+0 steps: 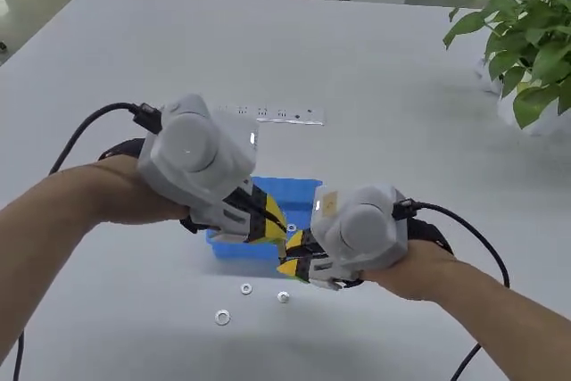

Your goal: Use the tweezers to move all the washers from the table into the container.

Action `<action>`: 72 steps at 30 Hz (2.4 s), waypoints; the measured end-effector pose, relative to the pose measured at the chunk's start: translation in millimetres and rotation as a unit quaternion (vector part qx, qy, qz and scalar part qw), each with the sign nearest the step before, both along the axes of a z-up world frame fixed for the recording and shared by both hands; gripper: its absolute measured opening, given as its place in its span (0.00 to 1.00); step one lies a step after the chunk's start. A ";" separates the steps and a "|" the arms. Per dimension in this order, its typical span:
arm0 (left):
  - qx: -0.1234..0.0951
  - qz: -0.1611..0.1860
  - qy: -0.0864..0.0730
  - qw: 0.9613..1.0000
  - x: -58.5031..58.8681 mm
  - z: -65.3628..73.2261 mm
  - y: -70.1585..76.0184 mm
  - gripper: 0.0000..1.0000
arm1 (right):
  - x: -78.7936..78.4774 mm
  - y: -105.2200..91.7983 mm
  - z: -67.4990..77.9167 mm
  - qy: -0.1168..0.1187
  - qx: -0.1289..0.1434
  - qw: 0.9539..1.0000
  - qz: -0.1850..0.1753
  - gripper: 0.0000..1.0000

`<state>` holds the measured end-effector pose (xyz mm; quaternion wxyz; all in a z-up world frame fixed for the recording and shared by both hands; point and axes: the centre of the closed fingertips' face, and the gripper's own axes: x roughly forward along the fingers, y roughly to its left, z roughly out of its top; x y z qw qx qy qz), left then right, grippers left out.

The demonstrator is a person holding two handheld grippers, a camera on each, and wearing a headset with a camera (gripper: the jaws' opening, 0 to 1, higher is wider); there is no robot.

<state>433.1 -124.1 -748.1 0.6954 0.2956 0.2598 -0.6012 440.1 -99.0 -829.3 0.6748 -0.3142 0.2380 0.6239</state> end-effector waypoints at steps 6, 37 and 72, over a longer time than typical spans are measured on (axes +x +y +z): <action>-0.004 0.001 0.007 1.000 -5.4 -9.2 -3.1 0.05 | -8.2 -2.8 -8.6 0.005 -0.005 1.000 0.003 0.11; -0.005 -0.019 0.024 1.000 -22.4 -39.8 -4.6 0.06 | -23.6 -4.7 -41.9 0.025 -0.001 1.000 -0.003 0.12; -0.007 -0.006 0.038 0.999 -12.7 -47.2 -6.4 0.06 | -19.5 -4.3 -47.0 0.049 0.007 0.999 -0.018 0.10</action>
